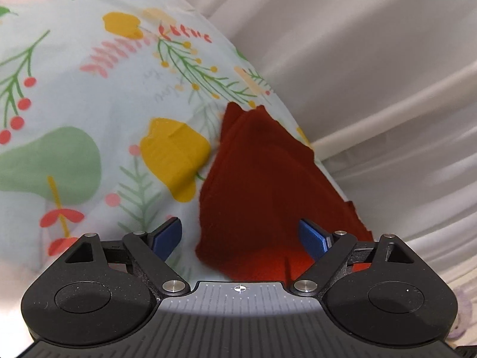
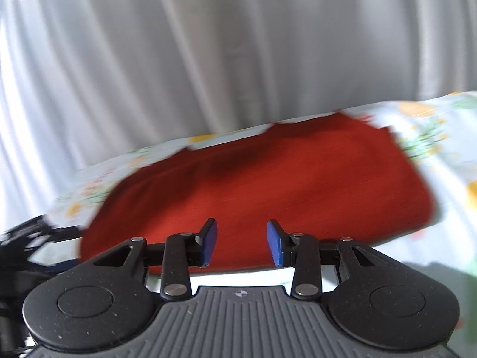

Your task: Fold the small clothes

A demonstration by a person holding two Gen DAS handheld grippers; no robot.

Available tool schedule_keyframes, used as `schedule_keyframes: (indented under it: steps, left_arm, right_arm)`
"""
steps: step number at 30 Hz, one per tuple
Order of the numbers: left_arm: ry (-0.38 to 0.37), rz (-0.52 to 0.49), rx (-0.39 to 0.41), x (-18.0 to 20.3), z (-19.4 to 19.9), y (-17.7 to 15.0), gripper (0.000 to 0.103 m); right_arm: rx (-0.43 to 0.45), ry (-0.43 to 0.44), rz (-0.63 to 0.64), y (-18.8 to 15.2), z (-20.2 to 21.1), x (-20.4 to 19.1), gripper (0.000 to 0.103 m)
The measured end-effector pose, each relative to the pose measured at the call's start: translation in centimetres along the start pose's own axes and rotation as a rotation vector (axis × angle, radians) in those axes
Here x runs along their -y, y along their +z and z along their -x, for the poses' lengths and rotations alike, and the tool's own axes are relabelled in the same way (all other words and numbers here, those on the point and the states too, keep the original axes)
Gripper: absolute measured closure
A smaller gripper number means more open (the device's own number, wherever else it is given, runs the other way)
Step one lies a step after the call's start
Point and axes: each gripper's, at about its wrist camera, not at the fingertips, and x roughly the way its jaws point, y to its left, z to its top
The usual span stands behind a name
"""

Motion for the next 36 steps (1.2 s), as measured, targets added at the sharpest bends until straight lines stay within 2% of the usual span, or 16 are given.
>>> schedule_keyframes:
  steps: [2,5,7,8,9,10,12,16,18,22,27,32,36]
  left_arm:
    - [-0.026,0.028,-0.02,-0.3,-0.7,0.3,0.017]
    - [-0.054,0.064,-0.051,-0.7,-1.6,1.2,0.028]
    - [-0.058,0.084,-0.075,-1.0,-2.5,1.8,0.046]
    - [-0.05,0.083,-0.073,-1.1,-2.8,2.1,0.05]
    - [-0.043,0.087,-0.074,-1.2,-3.1,2.4,0.058]
    - [-0.048,0.095,-0.077,-1.3,-3.4,2.7,0.059]
    - [-0.063,0.125,-0.084,-1.6,-3.9,3.1,0.063]
    - [-0.066,0.174,-0.095,-2.1,-5.2,3.6,0.083]
    - [-0.077,0.184,-0.09,-2.0,-5.5,3.6,0.084]
    - [-0.096,0.118,-0.056,-0.9,-4.7,3.5,0.086]
    - [-0.105,0.089,-0.039,-0.2,-4.3,3.5,0.086]
    - [-0.066,0.166,-0.04,-1.7,-5.1,3.4,0.085]
    - [-0.074,0.217,-0.038,-2.4,-5.7,3.8,0.082]
  right_arm:
    - [-0.029,0.042,0.012,-0.1,-0.6,-1.2,0.067]
    - [-0.071,0.073,0.007,0.0,-2.0,-2.0,0.067]
    - [-0.102,0.082,-0.017,-0.1,-2.4,-2.6,0.067]
    - [-0.116,0.082,-0.021,-0.1,-2.8,-2.9,0.067]
    - [-0.123,0.081,-0.02,-0.1,-3.3,-3.3,0.07]
    - [-0.122,0.087,-0.019,-0.2,-3.6,-3.6,0.081]
    - [-0.128,0.092,0.002,-0.2,-4.2,-4.5,0.09]
    - [-0.137,0.096,0.054,-0.3,-5.7,-6.0,0.094]
    - [-0.146,0.098,0.077,-0.4,-6.7,-6.7,0.094]
    - [-0.165,0.087,0.11,-0.8,-8.3,-7.5,0.094]
    - [-0.195,0.054,0.126,-1.2,-10.0,-7.5,0.094]
    - [-0.204,0.076,0.147,-0.9,-10.1,-7.6,0.094]
    - [-0.188,0.081,0.113,-1.0,-9.4,-7.1,0.094]
